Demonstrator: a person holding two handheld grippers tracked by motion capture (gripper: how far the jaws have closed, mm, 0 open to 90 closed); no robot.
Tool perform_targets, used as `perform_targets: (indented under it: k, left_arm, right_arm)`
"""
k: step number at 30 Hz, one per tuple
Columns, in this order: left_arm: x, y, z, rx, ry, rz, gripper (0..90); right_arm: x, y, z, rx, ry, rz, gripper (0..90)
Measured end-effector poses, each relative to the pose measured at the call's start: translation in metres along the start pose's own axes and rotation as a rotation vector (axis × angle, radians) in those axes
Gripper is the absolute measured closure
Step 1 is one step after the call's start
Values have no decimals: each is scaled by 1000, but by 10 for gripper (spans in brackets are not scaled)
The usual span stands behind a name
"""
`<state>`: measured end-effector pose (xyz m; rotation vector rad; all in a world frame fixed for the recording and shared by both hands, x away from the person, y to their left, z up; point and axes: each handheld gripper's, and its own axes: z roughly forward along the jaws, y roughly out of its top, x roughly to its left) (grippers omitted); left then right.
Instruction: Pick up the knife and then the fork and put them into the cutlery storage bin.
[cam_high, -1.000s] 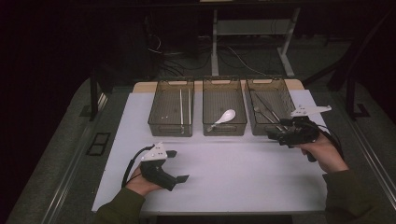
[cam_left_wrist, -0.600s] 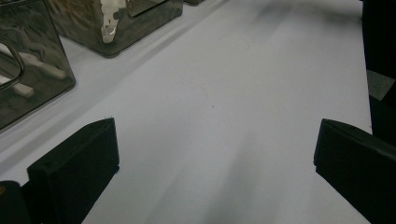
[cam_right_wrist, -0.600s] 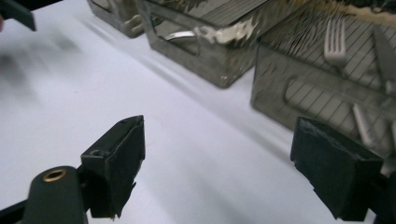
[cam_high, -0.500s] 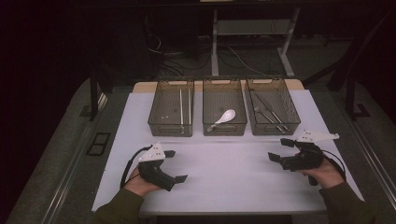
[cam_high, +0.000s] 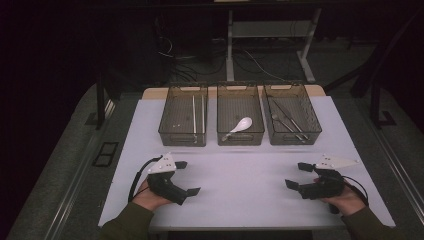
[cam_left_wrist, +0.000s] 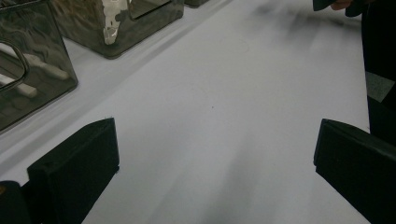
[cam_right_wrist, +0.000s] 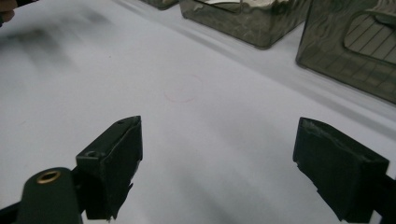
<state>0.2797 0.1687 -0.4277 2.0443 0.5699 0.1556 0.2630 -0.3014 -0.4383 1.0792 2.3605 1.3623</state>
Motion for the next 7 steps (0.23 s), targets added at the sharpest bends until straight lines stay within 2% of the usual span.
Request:
perform_targets:
  k: [7]
  left_arm:
    - [-1, 0, 0, -7, -1, -6, 0]
  right_arm:
    - [1, 0, 1, 0, -1, -3, 157]
